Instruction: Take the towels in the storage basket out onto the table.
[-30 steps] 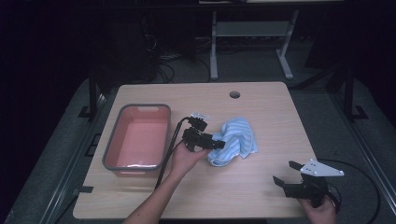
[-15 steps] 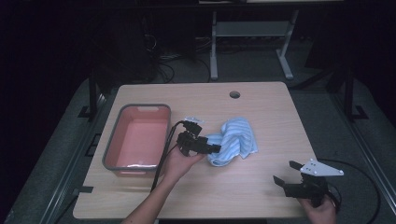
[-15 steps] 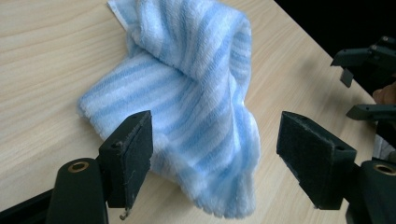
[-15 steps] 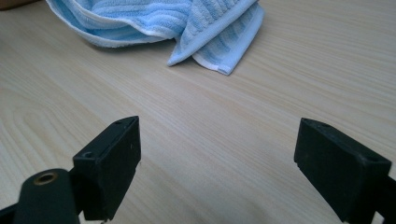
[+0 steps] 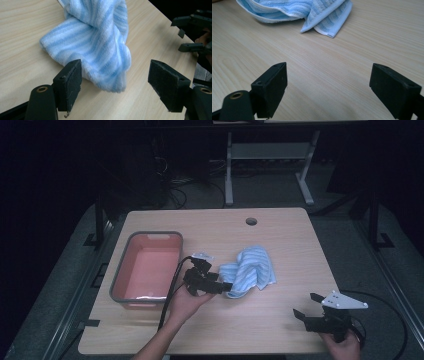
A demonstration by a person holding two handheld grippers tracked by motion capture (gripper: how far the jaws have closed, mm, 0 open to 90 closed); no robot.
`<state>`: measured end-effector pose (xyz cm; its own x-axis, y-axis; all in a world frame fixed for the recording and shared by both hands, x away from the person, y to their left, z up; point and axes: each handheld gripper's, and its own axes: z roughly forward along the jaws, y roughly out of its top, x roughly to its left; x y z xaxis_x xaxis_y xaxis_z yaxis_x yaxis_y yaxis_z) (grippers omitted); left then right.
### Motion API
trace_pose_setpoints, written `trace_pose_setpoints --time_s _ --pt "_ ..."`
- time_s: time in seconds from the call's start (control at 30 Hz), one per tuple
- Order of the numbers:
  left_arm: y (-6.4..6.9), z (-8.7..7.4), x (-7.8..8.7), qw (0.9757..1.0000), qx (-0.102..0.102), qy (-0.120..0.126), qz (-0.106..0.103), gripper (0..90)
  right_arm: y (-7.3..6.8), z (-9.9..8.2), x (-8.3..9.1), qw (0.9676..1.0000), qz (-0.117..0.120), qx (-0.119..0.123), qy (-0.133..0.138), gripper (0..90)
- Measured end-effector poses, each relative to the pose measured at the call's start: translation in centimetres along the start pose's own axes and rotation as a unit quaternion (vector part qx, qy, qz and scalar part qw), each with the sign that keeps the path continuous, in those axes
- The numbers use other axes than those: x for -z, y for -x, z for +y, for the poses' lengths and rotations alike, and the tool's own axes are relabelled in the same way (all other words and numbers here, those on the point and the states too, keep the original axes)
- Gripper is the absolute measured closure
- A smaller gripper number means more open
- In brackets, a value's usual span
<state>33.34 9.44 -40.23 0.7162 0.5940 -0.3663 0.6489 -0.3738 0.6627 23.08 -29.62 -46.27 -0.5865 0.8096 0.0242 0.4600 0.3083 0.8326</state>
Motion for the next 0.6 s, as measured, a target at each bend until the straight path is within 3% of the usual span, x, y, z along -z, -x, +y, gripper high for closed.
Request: trace_pose_setpoints --time_s 0.23,0.6 --pt "0.1 -1.0 0.3 1.0000 -0.003 0.002 0.007 27.1 -0.1 0.0 0.2 1.0000 -0.002 0.000 0.001 14.3" --pt "0.9 -2.7 0.5 1.0000 -0.008 0.003 -0.004 27.2 -0.1 0.0 0.2 1.0000 -0.004 -0.002 0.000 14.2"
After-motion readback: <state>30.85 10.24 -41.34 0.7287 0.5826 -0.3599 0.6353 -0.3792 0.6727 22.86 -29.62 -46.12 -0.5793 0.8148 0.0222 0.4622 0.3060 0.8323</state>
